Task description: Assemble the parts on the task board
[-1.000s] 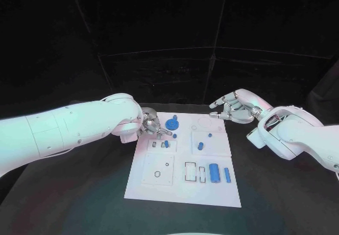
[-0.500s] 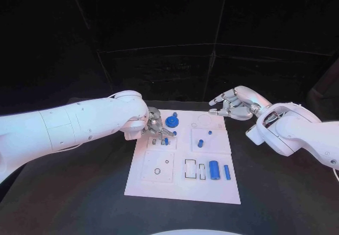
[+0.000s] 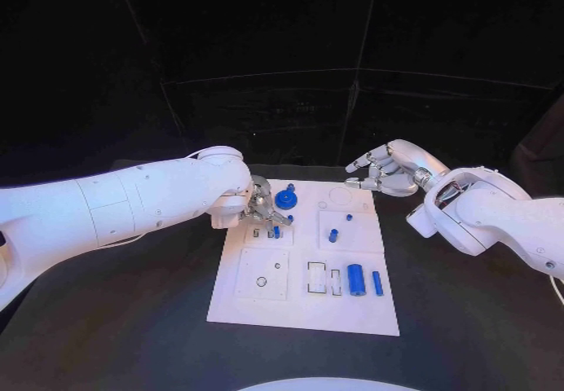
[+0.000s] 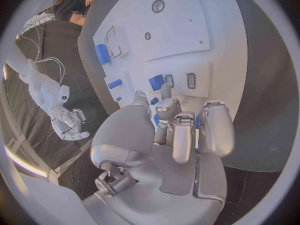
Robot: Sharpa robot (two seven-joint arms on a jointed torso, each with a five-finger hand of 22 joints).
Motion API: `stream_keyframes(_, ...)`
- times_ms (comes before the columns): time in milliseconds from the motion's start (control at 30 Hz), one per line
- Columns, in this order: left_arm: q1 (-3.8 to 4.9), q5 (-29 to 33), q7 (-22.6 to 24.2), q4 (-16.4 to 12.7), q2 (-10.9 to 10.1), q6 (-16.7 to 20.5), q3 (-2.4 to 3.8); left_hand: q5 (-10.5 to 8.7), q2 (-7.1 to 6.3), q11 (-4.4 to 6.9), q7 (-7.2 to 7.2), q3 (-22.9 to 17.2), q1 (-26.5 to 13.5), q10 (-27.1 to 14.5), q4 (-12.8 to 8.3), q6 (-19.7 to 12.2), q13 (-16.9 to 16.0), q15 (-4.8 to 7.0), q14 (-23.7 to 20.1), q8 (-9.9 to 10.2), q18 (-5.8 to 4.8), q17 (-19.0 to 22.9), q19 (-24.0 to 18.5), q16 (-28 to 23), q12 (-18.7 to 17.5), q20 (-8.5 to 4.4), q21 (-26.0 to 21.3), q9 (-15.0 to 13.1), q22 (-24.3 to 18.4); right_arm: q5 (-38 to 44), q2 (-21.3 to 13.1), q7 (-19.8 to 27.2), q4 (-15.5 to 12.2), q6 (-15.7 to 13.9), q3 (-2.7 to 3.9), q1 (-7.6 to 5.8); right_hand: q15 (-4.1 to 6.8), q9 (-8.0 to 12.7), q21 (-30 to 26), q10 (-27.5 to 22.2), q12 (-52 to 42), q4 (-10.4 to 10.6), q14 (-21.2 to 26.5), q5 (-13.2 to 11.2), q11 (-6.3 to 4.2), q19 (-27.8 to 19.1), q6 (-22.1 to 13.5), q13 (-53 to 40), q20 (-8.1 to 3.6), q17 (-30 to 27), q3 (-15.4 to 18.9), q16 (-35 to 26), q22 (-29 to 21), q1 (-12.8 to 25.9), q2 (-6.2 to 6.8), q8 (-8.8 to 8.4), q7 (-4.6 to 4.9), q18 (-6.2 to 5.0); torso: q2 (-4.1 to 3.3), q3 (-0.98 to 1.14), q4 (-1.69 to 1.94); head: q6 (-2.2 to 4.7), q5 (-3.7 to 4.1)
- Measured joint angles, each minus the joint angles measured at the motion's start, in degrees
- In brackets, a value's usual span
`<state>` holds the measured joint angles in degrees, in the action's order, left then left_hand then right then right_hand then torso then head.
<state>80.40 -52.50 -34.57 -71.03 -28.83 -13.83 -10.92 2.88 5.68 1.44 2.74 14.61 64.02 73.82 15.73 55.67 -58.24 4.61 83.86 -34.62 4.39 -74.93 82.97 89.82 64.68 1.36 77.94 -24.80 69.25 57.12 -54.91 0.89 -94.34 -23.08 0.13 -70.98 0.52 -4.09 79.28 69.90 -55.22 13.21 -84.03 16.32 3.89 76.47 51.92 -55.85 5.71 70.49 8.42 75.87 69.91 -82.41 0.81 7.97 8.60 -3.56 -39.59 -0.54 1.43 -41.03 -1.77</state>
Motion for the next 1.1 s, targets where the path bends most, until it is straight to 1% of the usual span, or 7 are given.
stream_keyframes(533, -0.03, -0.06, -0.39, 1.09, 1.11, -2.07, -0.23, 0.00, 0.60, 0.00, 0.01, -0.41, 0.61, 0.00, -0.73, -0.42, -0.28, 0.00, 0.00, -0.53, 0.01, 0.01, 0.00, 0.00, 0.31, 0.00, 0.00, -0.74, 0.32, -0.01, 0.38, 0.00, 0.38, 0.25, 0.00, 0.00, 0.00, 0.00, -0.22, 0.00, 0.00, -0.13, 0.00, 1.88, 0.00, 0.00, 0.00, 0.23, 0.00, -0.06, 0.45, -0.24, -0.15, -0.38, -0.37, 0.23, 0.00, 0.00, -0.01, 0.00, 0.04, -0.64, 0.15)
stream_keyframes(567, -0.03, -0.06, -0.40, 1.15, 1.18, -2.15, -0.25, 0.00, 0.93, 0.00, -0.11, -0.50, 0.93, 0.00, -0.82, -0.54, -0.28, 0.00, 0.00, -0.78, 0.01, 0.01, 0.00, 0.00, 0.31, 0.00, 0.00, -0.83, 0.32, -0.02, 0.41, 0.00, 0.41, 0.26, 0.00, 0.00, 0.00, 0.00, -0.22, 0.00, 0.00, -0.22, 0.00, 2.17, 0.00, 0.00, 0.00, 0.23, 0.00, -0.06, 0.54, -0.24, -0.15, -0.38, -0.37, 0.45, 0.00, 0.00, -0.01, 0.00, 0.04, -0.65, 0.16)
stream_keyframes(633, -0.03, -0.07, -0.42, 1.30, 1.32, -2.32, -0.28, 0.00, 0.70, 0.00, -0.20, -0.64, 1.16, 0.00, -0.96, -0.62, -0.32, 0.00, 0.00, -0.78, 0.01, 0.01, 0.00, 0.00, 0.31, 0.00, 0.00, -0.97, 0.32, -0.02, 0.46, 0.00, 0.44, 0.28, 0.00, 0.00, 0.00, 0.00, -0.22, 0.00, 0.00, -0.29, 0.00, 2.19, 0.00, 0.00, 0.00, 0.23, 0.00, -0.06, 0.61, -0.24, -0.15, -0.38, -0.37, 0.45, 0.00, 0.00, -0.01, 0.01, 0.04, -0.72, 0.18)
stream_keyframes(700, -0.04, -0.07, -0.45, 1.43, 1.43, -2.45, -0.31, 0.00, 1.19, 0.00, -0.20, -0.98, 1.65, 0.00, -1.30, -0.62, -0.34, 0.00, 0.00, -1.05, 0.00, 0.01, 0.00, 0.00, 0.31, 0.00, 0.23, -1.18, 0.46, -0.02, 0.49, 0.00, 0.46, 0.30, 0.00, 0.00, -0.01, 0.00, -0.22, 0.00, 0.00, -0.29, 0.00, 2.19, 0.00, 0.00, 0.00, 0.23, 0.00, -0.06, 0.61, -0.24, -0.14, -0.38, -0.37, 0.45, 0.00, 0.00, -0.01, 0.02, 0.04, -0.78, 0.19)
stream_keyframes(933, -0.04, -0.09, -0.51, 1.80, 1.84, -2.86, -0.38, 0.00, 1.71, 0.00, -0.10, -2.40, 3.41, -0.01, -3.04, -1.35, -0.47, -0.01, 0.00, -1.55, 0.01, 0.01, -0.01, 0.00, 0.31, 0.01, 0.23, -1.97, 0.55, -0.03, 0.64, -0.03, 0.60, 0.37, 0.00, 0.00, -0.01, 0.03, -0.44, 0.00, 0.00, -0.29, 0.00, 2.51, 0.00, 0.00, 0.00, 0.33, 0.00, -0.06, 0.61, -0.23, -0.24, -0.61, -0.60, 0.45, 0.00, 0.00, -0.01, 0.03, 0.04, -1.01, 0.23)
stream_keyframes(1000, -0.05, -0.09, -0.52, 1.81, 1.92, -2.96, -0.40, 0.00, 2.12, 0.00, -0.20, -2.95, 3.80, -0.01, -3.59, -1.43, -0.47, -0.01, 0.00, -1.66, 0.01, 0.01, -0.01, 0.00, 0.31, 0.00, 0.23, -2.13, 0.55, -0.03, 0.70, -0.05, 0.64, 0.39, 0.00, 0.00, -0.01, 0.05, -0.44, 0.00, 0.00, -0.29, 0.00, 2.66, 0.00, 0.01, 0.00, 0.33, 0.00, -0.06, 0.61, -0.23, -0.24, -0.61, -0.60, 0.45, 0.00, 0.01, -0.01, 0.04, 0.04, -1.07, 0.23)
stream_keyframes(1100, -0.06, -0.10, -0.53, 1.81, 2.04, -3.13, -0.42, 0.00, 1.87, 0.00, -0.20, -3.33, 4.05, -0.01, -3.97, -1.43, -0.47, -0.01, 0.00, -1.66, 0.00, 0.01, -0.01, 0.00, 0.31, 0.01, 0.23, -2.23, 0.55, -0.03, 0.81, -0.08, 0.77, 0.43, 0.00, 0.00, -0.01, 0.04, -0.44, 0.00, 0.00, -0.29, 0.00, 2.85, 0.00, 0.01, 0.00, 0.33, 0.00, -0.12, 0.61, -0.23, -0.24, -0.61, -0.60, 0.45, 0.00, 0.00, -0.01, 0.05, 0.04, -1.14, 0.23)
